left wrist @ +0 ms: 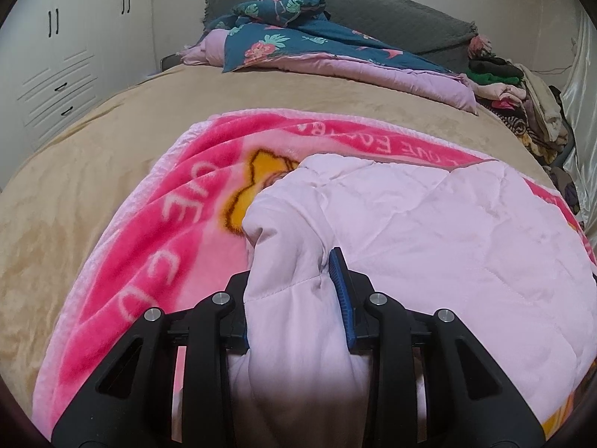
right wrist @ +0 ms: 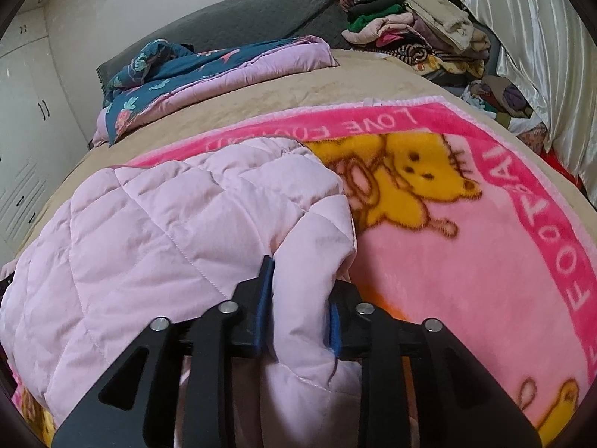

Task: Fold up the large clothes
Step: 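Close both tools on the folded jacket edge and pull it flat, then open both tools and release the jacket edge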

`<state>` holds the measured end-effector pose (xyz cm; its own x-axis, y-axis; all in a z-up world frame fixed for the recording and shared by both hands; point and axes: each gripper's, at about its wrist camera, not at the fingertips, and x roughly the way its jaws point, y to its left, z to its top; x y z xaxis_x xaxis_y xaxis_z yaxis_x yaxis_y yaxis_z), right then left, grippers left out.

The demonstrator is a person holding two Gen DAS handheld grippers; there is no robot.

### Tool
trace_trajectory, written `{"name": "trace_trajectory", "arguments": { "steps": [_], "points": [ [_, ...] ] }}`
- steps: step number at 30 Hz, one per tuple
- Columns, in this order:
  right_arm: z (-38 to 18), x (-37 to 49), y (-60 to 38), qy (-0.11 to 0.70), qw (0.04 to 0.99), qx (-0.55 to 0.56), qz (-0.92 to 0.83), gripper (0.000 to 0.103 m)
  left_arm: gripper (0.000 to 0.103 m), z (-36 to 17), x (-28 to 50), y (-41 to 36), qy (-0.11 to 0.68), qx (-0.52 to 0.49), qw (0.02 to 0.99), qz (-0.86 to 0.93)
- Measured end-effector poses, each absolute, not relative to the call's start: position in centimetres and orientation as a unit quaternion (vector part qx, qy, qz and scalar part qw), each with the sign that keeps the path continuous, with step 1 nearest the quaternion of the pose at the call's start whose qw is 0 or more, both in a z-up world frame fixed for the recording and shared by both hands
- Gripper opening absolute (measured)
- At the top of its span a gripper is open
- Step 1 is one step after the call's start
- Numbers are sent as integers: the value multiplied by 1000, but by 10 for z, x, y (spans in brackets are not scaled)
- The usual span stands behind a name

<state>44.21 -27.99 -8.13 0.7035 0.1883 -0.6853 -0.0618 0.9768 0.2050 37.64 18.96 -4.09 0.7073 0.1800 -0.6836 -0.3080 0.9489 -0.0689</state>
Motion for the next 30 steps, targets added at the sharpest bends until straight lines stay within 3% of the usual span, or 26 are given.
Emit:
{"name": "trace_trajectory", "arguments": {
  "steps": [3, 5, 6, 8, 12, 18, 23, 30],
  "points": [
    [-79, 438, -284, 381, 919, 87, 60, 40, 26, -41, 375, 189, 359, -86, 919, 136],
    [-76, 433, -286, 381, 919, 88, 51, 57, 27, -41, 373, 189, 360, -88, 919, 137],
    [-75, 431, -287, 380, 919, 88, 52, 70, 28, -41, 372, 190, 359, -90, 919, 137],
    [-71, 423, -288, 376, 922, 82, 46, 78, 30, -39, 370, 191, 358, -93, 918, 140],
    [-57, 398, -294, 349, 931, 92, 58, 95, 50, -30, 358, 188, 349, -94, 922, 139],
    [-36, 361, -296, 322, 937, 104, 89, 99, 74, -7, 335, 176, 324, -90, 932, 136],
    [-24, 339, -295, 311, 938, 106, 104, 99, 86, 8, 317, 166, 311, -79, 937, 135],
    [-9, 312, -293, 302, 940, 106, 120, 99, 93, 19, 293, 153, 306, -62, 941, 131]
  ]
}}
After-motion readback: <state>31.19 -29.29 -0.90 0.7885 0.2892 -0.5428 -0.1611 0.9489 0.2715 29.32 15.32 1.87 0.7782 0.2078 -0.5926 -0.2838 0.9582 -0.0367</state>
